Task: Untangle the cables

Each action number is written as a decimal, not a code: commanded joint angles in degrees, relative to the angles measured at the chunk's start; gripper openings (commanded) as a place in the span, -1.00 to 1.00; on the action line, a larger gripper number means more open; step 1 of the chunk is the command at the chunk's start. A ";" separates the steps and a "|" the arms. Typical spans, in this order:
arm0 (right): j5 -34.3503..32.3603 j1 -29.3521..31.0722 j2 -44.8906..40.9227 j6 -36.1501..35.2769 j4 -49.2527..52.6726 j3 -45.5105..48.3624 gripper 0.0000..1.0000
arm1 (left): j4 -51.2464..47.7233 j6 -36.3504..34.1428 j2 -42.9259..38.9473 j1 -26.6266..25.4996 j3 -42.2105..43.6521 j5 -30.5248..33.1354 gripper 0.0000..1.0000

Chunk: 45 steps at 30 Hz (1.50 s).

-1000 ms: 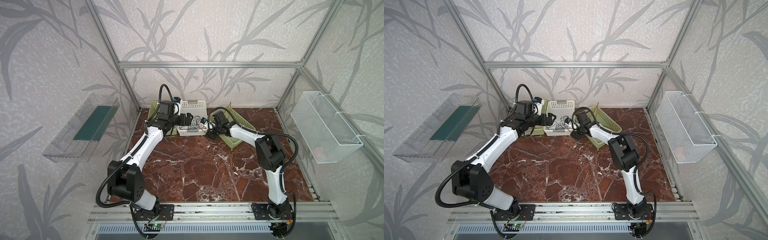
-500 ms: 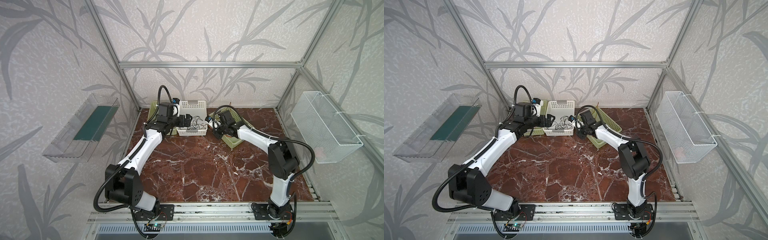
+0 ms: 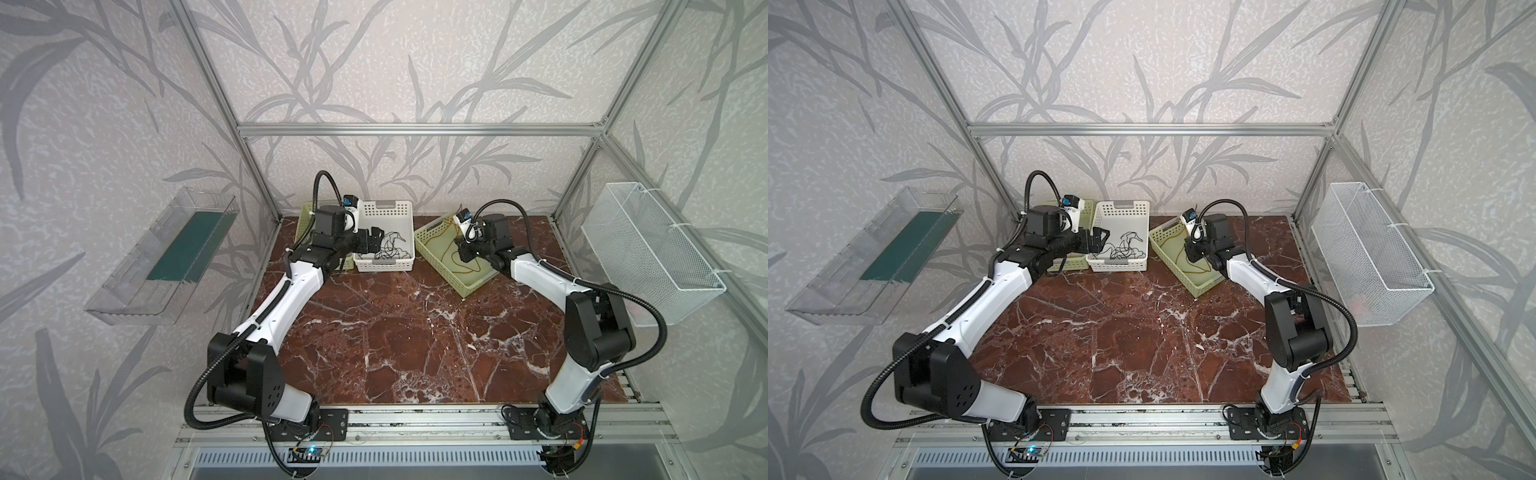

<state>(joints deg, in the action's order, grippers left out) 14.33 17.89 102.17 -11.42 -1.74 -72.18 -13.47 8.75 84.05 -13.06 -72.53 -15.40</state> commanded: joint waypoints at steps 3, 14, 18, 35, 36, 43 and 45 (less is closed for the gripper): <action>0.90 0.14 5.55 -0.36 2.79 -0.91 -0.87 | 1.98 -0.89 -3.08 0.48 3.17 2.81 0.93; -4.41 0.13 -0.86 2.35 2.47 0.67 0.98 | 3.92 -0.93 -9.86 3.68 12.96 7.49 0.97; -2.86 0.13 -7.91 3.84 3.21 4.00 0.98 | 9.48 -2.70 -13.56 6.30 20.07 13.43 0.99; -9.46 -12.25 -22.92 5.06 -34.39 46.23 0.98 | 61.57 -8.15 -4.48 12.87 52.78 24.22 0.99; -8.66 -12.26 -20.66 4.51 -36.27 46.56 0.98 | 60.56 -8.21 -3.57 12.97 52.06 21.59 0.99; -5.59 -12.18 -13.51 2.69 -54.19 52.73 0.98 | 68.24 -8.80 4.47 12.88 52.38 22.91 0.99; -5.16 -12.26 -14.71 2.28 -49.72 51.36 0.98 | 69.60 -8.50 6.19 12.95 51.43 23.61 0.99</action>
<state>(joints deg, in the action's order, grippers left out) 7.44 5.63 89.65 -7.75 -46.19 -19.20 50.70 0.03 89.45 -0.32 -19.57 6.28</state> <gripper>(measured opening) 0.991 0.994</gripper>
